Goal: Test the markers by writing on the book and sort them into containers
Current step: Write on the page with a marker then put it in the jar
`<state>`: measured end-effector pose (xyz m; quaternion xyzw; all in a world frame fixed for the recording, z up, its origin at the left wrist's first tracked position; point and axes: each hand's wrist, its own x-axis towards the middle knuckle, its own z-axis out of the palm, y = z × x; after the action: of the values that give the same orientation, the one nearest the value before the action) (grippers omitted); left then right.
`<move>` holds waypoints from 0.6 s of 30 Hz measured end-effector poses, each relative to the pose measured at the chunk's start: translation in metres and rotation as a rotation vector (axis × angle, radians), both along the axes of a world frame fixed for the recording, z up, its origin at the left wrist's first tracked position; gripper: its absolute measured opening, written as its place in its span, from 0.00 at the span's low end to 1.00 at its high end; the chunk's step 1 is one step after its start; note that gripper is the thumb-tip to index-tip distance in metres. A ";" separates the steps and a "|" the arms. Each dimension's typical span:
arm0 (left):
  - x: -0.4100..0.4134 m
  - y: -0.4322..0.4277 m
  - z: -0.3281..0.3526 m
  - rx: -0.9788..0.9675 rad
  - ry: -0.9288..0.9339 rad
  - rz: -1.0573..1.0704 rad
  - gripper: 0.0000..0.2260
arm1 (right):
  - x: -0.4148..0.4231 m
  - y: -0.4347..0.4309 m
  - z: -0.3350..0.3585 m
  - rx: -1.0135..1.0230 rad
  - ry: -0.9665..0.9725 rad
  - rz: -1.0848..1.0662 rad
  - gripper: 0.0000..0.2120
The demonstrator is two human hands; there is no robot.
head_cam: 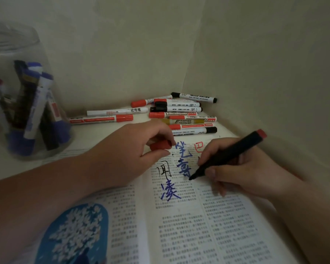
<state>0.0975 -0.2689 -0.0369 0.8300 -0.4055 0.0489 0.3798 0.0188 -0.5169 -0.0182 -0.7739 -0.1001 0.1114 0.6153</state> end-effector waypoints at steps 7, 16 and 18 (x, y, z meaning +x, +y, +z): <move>0.004 -0.001 -0.003 0.022 -0.166 -0.068 0.11 | -0.003 0.009 0.001 -0.067 -0.014 -0.030 0.03; 0.007 0.000 -0.005 0.054 -0.191 -0.079 0.14 | -0.007 0.013 0.007 -0.211 -0.045 -0.021 0.03; 0.007 0.000 -0.006 0.052 -0.188 -0.084 0.14 | -0.006 0.013 0.007 -0.175 -0.026 -0.040 0.03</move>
<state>0.1047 -0.2687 -0.0429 0.8136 -0.4748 0.1000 0.3203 0.0127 -0.5041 -0.0112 -0.8280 -0.0826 0.0974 0.5460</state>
